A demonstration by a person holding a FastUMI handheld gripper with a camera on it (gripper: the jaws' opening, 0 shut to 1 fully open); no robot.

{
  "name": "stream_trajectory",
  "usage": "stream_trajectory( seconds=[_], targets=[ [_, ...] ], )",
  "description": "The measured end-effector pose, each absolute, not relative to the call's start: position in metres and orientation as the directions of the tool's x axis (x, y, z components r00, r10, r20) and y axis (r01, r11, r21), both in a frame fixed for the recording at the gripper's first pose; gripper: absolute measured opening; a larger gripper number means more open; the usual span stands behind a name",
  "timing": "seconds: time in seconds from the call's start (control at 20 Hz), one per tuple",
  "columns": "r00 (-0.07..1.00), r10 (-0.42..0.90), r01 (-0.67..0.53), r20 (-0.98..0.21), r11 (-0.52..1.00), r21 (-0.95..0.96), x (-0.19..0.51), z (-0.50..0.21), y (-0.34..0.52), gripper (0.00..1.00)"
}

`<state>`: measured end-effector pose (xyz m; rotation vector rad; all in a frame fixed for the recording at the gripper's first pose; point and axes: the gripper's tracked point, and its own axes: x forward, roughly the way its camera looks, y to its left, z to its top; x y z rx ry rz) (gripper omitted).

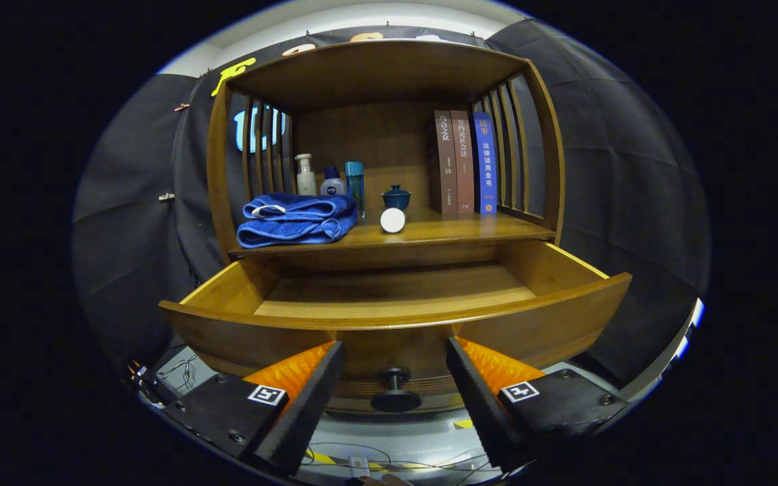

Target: Pull open the drawer, take out the items inside it, and place them on the countertop above the cabinet.

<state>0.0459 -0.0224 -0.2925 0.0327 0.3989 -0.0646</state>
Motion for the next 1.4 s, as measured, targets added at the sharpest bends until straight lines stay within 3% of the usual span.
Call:
stream_trajectory(
  seconds=[0.7, 1.4],
  targets=[
    [0.917, -0.074, 0.081, -0.393, 0.997, 0.002, 0.152, -0.309, -0.021, 1.00],
    [0.913, -0.085, 0.074, -0.399, 0.996, -0.044, 0.179, -0.319, -0.022, 0.99]
  ],
)
